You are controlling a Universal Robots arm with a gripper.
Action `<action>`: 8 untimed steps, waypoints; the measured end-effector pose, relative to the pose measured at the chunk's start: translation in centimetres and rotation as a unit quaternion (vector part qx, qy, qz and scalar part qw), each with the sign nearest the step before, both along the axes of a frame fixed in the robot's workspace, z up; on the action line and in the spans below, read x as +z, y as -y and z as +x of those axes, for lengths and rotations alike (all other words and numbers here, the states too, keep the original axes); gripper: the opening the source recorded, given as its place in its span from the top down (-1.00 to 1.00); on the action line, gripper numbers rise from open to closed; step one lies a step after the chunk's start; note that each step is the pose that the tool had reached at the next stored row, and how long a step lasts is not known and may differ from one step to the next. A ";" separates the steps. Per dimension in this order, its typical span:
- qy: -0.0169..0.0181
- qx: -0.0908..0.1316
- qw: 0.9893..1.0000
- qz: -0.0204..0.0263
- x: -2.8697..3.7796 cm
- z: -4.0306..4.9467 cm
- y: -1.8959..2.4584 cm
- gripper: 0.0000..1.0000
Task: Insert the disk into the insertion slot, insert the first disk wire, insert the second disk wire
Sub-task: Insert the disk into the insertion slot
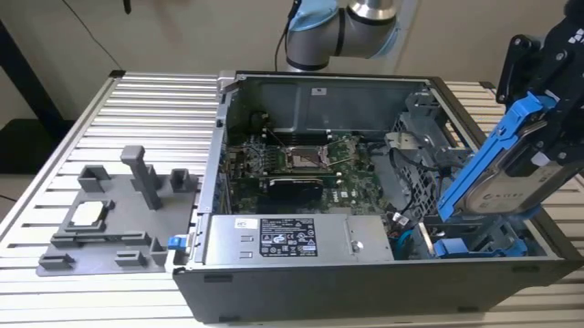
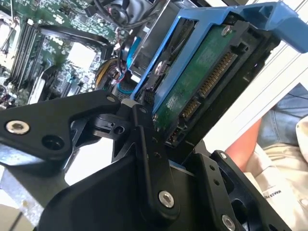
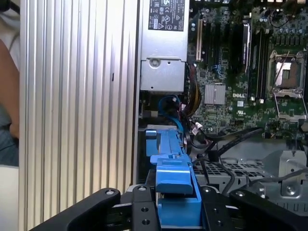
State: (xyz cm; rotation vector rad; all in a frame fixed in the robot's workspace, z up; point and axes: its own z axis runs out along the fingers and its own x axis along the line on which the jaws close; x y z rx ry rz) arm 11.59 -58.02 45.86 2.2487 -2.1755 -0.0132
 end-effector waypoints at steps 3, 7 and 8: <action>0.000 0.000 1.000 0.000 -0.30 0.08 0.12 0.35; 0.000 0.001 1.000 0.000 -0.70 0.16 0.19 0.35; 0.000 0.001 1.000 0.000 -0.81 0.17 0.20 0.35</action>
